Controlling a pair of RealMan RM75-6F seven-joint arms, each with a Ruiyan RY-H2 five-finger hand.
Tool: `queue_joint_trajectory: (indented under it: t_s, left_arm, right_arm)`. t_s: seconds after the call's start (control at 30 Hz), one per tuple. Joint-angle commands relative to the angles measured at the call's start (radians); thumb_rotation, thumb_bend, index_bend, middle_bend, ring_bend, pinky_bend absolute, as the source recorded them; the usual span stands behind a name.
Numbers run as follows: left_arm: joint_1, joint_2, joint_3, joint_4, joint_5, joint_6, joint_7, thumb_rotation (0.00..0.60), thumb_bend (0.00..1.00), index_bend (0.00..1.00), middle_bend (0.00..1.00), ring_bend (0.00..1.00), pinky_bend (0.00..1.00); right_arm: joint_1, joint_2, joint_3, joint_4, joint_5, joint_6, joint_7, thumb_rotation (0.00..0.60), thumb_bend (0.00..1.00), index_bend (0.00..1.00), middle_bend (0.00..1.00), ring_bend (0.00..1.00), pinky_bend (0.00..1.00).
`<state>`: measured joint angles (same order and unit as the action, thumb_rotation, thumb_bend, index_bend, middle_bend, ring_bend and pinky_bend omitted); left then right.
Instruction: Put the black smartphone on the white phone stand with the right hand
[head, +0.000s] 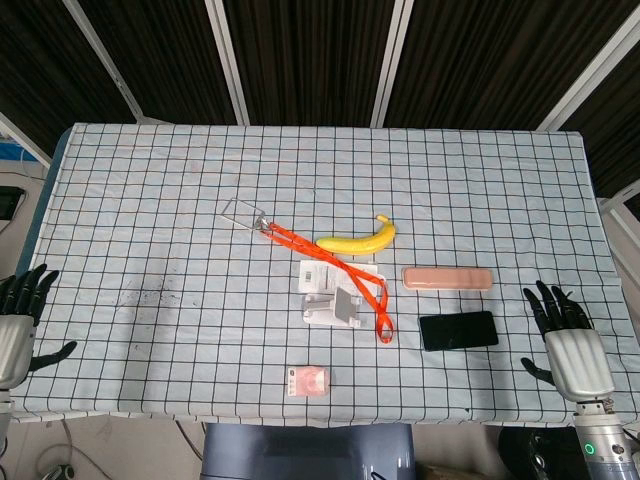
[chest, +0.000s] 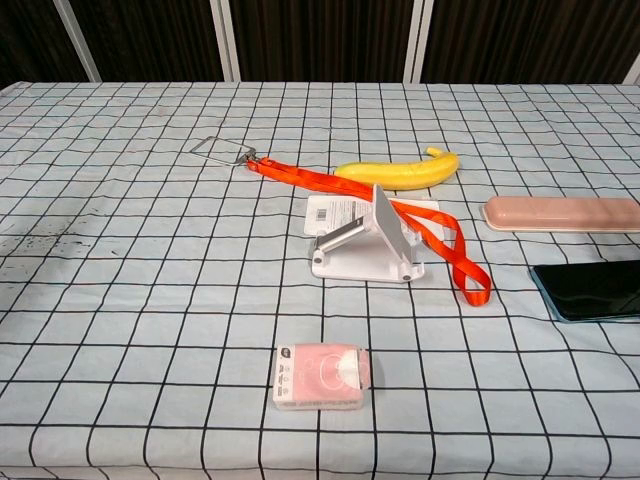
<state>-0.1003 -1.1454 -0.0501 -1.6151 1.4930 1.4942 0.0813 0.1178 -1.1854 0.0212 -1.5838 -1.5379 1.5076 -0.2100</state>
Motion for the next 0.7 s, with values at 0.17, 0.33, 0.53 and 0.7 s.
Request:
queue_joint_trajectory:
  t_s: [0.17,0.33,0.53,0.7]
  left_arm:
    - [0.003,0.000,0.001,-0.001,0.004,0.007,0.003,0.600,0.00,0.00,0.00,0.00,0.00]
    - [0.008,0.002,0.000,-0.001,0.006,0.017,-0.004,0.600,0.00,0.00,0.00,0.00,0.00]
    - [0.006,0.000,-0.008,0.013,-0.006,0.014,-0.015,0.600,0.00,0.00,0.00,0.00,0.00]
    - [0.009,-0.005,-0.014,0.023,-0.009,0.026,-0.022,0.600,0.00,0.00,0.00,0.00,0.00]
  right_arm:
    - [-0.003,0.003,-0.002,-0.001,-0.010,-0.001,0.003,0.600,0.12,0.00,0.00,0.00,0.18]
    - [-0.002,0.007,-0.002,-0.008,-0.017,-0.007,0.009,0.600,0.12,0.00,0.00,0.00,0.18]
    - [0.016,0.016,-0.003,-0.036,-0.025,-0.041,-0.002,0.600,0.12,0.00,0.00,0.00,0.18]
    - [0.049,0.038,-0.014,-0.057,-0.024,-0.120,-0.066,0.600,0.13,0.00,0.03,0.01,0.18]
